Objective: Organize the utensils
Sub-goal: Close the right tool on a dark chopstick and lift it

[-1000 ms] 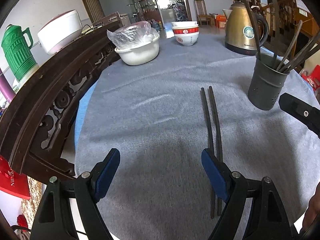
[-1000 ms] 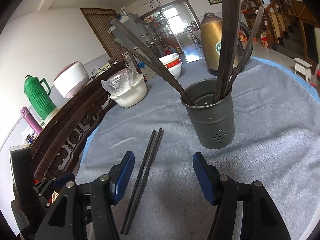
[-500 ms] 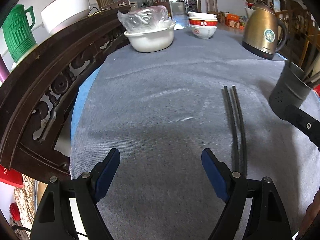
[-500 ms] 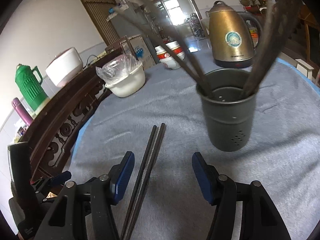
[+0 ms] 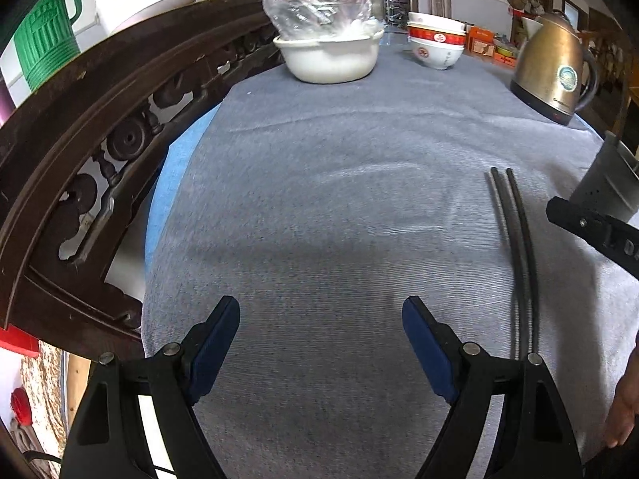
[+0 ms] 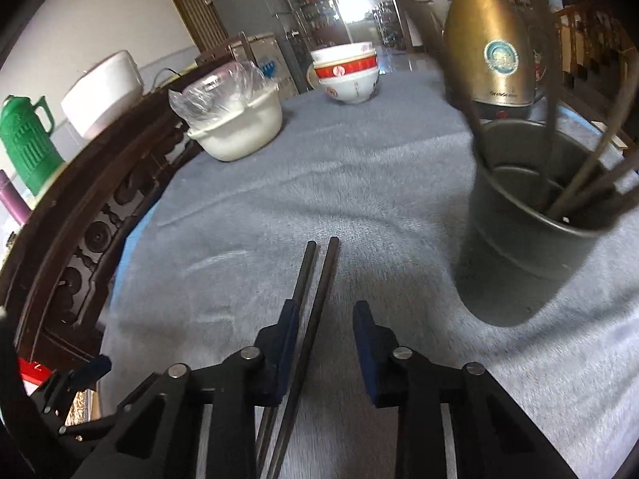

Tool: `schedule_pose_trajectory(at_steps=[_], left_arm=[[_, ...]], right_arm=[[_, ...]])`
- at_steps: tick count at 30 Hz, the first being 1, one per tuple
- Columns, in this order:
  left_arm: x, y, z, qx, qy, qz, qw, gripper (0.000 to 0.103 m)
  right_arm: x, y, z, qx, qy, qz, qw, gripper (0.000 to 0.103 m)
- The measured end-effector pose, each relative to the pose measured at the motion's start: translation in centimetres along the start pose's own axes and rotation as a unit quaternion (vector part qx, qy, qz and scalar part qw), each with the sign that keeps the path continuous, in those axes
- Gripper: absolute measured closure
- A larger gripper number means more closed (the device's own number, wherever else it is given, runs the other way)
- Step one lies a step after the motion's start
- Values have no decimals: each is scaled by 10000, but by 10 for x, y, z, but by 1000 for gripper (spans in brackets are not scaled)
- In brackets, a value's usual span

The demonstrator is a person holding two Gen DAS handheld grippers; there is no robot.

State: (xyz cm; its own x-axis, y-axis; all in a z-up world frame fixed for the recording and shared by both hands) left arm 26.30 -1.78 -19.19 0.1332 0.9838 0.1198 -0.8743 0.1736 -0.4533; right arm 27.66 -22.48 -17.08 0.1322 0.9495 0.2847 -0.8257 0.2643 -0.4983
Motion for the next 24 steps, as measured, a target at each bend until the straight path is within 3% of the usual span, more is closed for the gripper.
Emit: schedule_pose_trajectory(at_steps=[6,16,24], left_arm=[[9,-1,-7,60,25,75,10000,19],[11,-1,-13,115,71,97,9999,19],[12,0,-13,135,56,114,9998,19]], right_arm=[[0,-6,-24,292,62,-171,9994,82],[1,-4,-39,588,153,-236,9979,85],[4,0,-39,580,297,0,9979,91]])
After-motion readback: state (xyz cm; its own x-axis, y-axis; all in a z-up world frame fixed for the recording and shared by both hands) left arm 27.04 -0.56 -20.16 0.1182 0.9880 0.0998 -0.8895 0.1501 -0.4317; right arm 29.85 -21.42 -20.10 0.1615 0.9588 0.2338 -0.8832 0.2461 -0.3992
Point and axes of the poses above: each gripper's, at about its wrist camera, not at the fingertips, and z roughly against the way its jaws point, x to its left, y to its underside, the point moved 5 cm from there along -z, roughly the way its jaws point, and after that the axes turned 6 degrees about x, right-handed, at the moved point
